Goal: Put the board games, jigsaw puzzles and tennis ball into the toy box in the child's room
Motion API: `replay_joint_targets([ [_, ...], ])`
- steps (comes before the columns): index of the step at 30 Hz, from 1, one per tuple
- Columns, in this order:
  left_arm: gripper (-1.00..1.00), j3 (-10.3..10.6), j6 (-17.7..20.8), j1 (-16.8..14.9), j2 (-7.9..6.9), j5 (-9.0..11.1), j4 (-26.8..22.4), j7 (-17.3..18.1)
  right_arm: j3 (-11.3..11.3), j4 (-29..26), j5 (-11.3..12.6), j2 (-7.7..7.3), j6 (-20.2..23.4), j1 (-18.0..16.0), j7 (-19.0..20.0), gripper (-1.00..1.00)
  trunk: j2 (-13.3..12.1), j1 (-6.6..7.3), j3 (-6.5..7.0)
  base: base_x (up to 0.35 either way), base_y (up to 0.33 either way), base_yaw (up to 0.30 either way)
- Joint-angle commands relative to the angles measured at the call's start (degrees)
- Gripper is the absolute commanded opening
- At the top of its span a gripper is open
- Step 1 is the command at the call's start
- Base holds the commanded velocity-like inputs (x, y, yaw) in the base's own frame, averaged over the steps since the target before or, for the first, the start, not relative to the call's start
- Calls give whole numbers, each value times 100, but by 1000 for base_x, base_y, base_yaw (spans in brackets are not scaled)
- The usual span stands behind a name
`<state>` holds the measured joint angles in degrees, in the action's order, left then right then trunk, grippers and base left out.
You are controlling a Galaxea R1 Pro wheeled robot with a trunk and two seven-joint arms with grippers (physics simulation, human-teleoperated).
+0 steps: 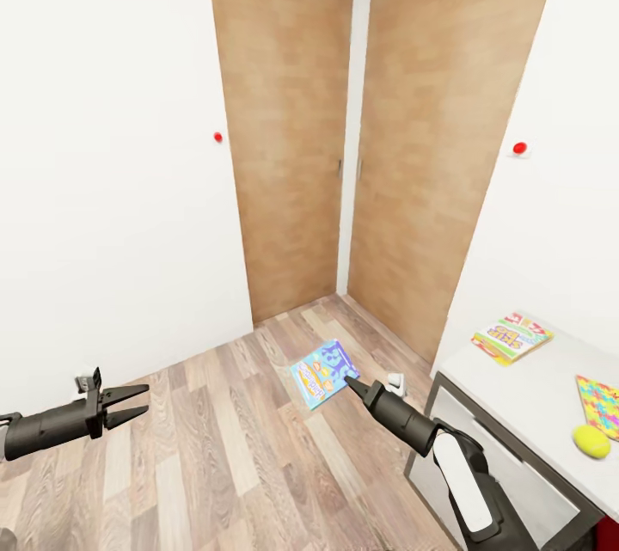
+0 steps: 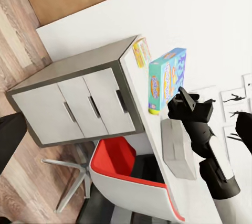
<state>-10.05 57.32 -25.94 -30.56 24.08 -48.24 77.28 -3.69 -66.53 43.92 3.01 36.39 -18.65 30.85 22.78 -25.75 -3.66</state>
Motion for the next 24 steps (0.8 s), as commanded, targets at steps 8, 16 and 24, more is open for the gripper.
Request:
replay_joint_targets([
  [8,100,-23,79,-5,-33,34,-6,33,-7,-104,46,9,47,2,9,-100,14,-4,-32,0,0,-125],
  [16,100,-22,257,-502,-40,15,-398,26,-206,-953,43,36,1454,-516,-311,-100,14,-4,-33,0,0,-6],
  [24,100,154,268,-1574,26,-383,-466,16,-1131,-1164,473,-105,2361,-1733,-1836,-100,14,-4,-33,0,0,0],
])
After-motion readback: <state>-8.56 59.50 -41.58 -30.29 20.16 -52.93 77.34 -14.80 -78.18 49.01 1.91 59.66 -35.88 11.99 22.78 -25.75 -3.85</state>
